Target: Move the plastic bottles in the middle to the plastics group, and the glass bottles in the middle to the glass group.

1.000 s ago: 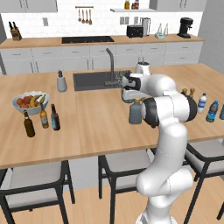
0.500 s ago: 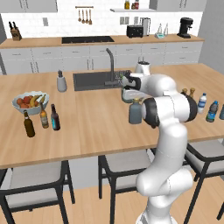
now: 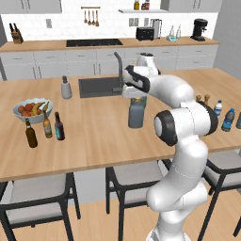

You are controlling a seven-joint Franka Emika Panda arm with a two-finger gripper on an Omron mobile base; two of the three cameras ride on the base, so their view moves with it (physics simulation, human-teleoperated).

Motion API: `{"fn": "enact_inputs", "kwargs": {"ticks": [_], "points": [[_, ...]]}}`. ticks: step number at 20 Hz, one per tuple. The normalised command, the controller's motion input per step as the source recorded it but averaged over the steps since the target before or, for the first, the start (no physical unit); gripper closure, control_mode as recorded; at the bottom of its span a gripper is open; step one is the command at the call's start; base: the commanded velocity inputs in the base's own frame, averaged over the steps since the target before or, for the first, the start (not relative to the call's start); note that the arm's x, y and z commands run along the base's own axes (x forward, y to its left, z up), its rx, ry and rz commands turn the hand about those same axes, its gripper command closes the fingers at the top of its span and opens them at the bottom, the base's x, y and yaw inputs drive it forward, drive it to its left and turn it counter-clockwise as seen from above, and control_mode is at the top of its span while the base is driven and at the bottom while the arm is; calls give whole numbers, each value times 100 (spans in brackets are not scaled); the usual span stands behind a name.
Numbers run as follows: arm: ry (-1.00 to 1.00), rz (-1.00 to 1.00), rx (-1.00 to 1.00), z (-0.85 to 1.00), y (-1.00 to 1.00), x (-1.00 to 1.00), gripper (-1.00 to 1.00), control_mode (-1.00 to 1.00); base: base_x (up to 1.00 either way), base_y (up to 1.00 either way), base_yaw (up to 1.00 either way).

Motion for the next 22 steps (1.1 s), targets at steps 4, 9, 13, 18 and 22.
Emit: {"fn": "enact_inputs", "kwargs": {"ticks": [4, 9, 13, 18, 22], "points": [[0, 20, 0, 20, 100, -70, 100, -100, 0, 0, 0], [1, 23, 0, 9, 100, -78, 100, -100, 0, 0, 0], [4, 24, 0, 0, 96, -77, 100, -100, 0, 0, 0], [0, 22, 0, -5, 77, -46, 100, -100, 0, 0, 0], [0, 14, -2, 0, 100, 0, 100, -100, 0, 0, 0]]}}
